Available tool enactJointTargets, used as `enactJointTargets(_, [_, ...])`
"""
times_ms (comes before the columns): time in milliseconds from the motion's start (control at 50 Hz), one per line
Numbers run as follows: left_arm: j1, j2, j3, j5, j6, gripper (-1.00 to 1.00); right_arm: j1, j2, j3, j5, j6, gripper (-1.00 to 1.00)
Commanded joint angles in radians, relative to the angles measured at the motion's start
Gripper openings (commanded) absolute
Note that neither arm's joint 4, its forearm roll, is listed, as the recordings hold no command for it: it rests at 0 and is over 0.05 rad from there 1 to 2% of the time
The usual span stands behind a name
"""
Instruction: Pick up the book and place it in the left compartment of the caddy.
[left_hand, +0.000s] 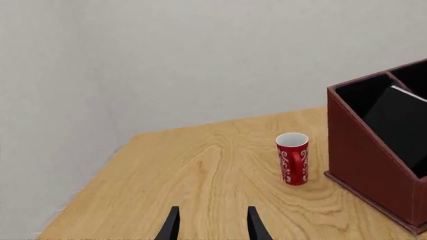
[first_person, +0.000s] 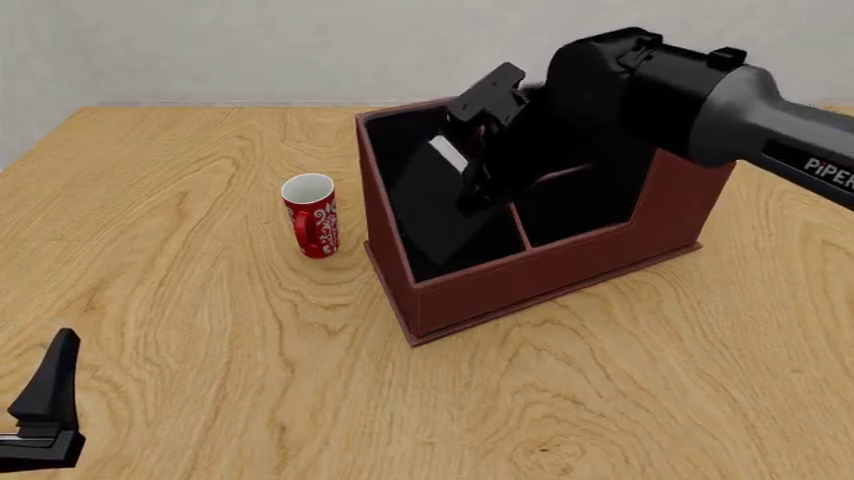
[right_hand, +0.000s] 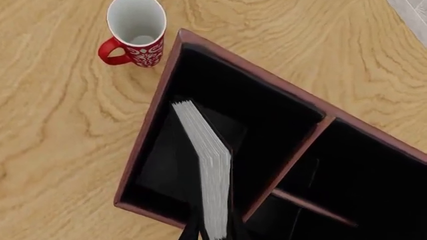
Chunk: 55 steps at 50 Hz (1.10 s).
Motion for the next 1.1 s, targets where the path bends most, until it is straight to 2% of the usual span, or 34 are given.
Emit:
enactJointTargets(20, [0.003,0.000,0.002,0.004,0.001,1.00,0.005,0.020,0.020,-0.029,0.017,-1.00])
enactJointTargets(340, [0.003,0.000,0.003,0.016,0.002,1.00,0.007,0.057,0.040,-0.066,0.017,-1.00])
enactJointTargets(860, [-0.004,0.004,0.003,0.016,0.005,1.00,0.004,0.073,0.036,-0.069,0.021,-1.00])
enactJointTargets(880, [-0.003,0.011,0.002,0.010,0.005,1.00,0.010,0.071,0.038,-0.064,0.025,1.00])
enactJointTargets(1100, [-0.003,0.007,0.002,0.013,0.004,1.00,0.015,0.068,0.038,-0.061,0.025,1.00])
